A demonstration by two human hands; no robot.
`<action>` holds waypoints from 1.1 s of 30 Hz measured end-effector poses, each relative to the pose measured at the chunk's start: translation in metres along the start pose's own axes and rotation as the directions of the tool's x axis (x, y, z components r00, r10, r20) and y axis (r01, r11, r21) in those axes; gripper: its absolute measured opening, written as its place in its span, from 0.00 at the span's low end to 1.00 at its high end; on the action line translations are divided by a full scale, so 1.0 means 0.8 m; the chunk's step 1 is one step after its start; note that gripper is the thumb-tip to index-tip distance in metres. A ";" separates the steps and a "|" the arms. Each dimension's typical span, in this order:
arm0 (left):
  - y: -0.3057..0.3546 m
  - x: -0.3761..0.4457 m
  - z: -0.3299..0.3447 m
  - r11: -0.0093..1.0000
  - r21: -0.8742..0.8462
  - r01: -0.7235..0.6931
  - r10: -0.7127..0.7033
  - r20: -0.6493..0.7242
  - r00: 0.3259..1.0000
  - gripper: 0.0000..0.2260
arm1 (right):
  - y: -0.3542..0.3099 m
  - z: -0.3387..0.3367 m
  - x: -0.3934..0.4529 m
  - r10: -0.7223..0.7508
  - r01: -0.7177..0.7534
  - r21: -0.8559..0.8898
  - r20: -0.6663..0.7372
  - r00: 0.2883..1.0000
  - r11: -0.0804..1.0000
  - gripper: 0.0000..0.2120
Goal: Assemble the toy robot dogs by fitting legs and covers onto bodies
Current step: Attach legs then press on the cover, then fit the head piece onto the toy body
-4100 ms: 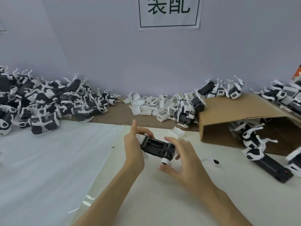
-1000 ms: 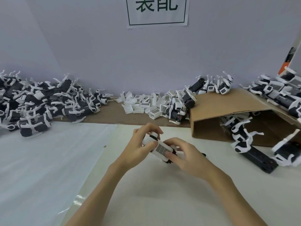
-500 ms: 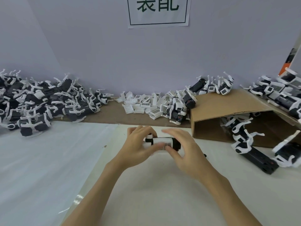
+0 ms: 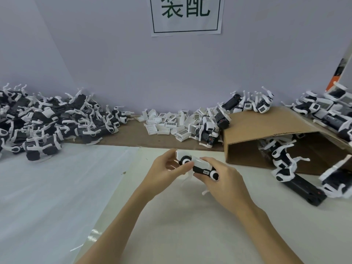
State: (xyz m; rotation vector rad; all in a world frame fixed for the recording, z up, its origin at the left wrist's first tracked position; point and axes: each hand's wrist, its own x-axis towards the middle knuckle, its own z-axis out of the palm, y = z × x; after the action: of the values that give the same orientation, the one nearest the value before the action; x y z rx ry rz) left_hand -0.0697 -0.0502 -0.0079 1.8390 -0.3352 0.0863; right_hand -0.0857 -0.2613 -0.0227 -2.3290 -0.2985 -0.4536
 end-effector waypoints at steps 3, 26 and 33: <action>-0.003 0.001 0.002 0.992 -0.126 0.026 -0.030 -0.029 0.999 0.16 | 0.001 -0.003 0.004 0.044 -0.056 0.153 0.083 0.996 0.987 0.23; -0.049 0.021 -0.007 0.968 0.222 0.120 -0.035 -0.352 0.935 0.14 | -0.012 -0.024 0.068 0.090 -0.461 0.771 0.548 0.831 -0.438 0.33; -0.079 0.075 -0.077 0.694 0.638 0.334 -0.020 -0.446 0.895 0.13 | -0.019 0.059 0.042 0.148 -0.527 0.721 0.643 0.752 -0.450 0.23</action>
State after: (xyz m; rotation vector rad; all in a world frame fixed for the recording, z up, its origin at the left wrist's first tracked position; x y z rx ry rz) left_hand 0.0120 0.0136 -0.0342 2.5392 0.2313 0.5224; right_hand -0.0492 -0.2144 -0.0315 -0.4788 0.1183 0.4726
